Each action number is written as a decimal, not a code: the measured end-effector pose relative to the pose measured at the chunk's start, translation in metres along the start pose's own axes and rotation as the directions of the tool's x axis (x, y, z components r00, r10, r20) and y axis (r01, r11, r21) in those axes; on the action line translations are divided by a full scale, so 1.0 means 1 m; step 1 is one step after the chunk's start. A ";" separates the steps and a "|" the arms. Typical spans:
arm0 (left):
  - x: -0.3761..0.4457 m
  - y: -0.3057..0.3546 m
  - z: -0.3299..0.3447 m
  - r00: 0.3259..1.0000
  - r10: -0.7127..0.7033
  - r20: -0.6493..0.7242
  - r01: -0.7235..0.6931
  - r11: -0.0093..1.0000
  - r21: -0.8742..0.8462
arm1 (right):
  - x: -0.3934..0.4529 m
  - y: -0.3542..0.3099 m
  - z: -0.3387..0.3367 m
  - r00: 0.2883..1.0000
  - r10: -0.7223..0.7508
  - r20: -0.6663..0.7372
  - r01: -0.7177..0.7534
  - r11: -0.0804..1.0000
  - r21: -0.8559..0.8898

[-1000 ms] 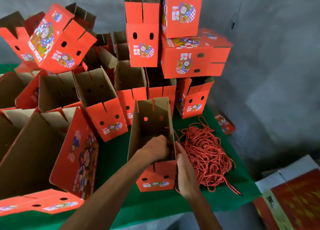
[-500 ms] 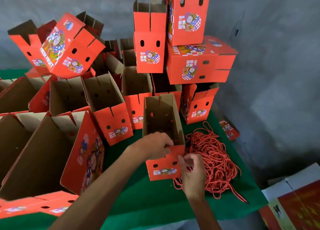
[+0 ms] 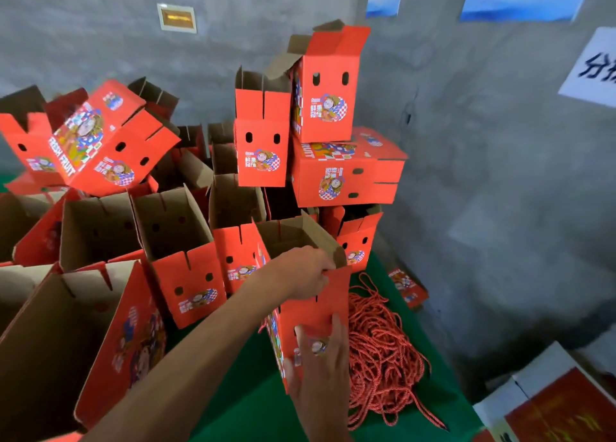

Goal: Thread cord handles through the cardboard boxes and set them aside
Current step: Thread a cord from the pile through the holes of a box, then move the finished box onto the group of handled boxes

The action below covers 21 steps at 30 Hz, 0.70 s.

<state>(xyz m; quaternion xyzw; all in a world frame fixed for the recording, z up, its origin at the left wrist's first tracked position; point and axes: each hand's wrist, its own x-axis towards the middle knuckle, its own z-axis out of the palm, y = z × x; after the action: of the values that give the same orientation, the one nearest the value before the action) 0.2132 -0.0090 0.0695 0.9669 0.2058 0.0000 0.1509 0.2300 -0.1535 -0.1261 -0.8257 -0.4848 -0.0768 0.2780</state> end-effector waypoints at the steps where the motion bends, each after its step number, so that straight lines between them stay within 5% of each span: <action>1: 0.000 0.007 -0.007 1.000 0.016 -0.006 -0.015 1.000 0.015 | 0.001 0.000 -0.005 1.000 -0.003 -0.018 0.003 1.000 -0.024; 13: -0.022 0.091 -0.130 0.978 0.111 -0.178 -0.052 0.951 0.304 | 0.074 -0.034 -0.075 0.965 -0.052 -0.258 0.060 0.998 0.025; 21: -0.043 0.124 -0.212 0.930 0.163 -0.331 -0.024 0.922 0.387 | 0.130 -0.069 -0.131 0.874 -0.145 -0.463 0.180 0.983 0.030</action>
<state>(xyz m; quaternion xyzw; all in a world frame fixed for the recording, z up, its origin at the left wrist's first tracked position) 0.2099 -0.0723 0.3103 0.9703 0.1788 0.1430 -0.0776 0.2580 -0.0986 0.0611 -0.7298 -0.4754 -0.2752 0.4069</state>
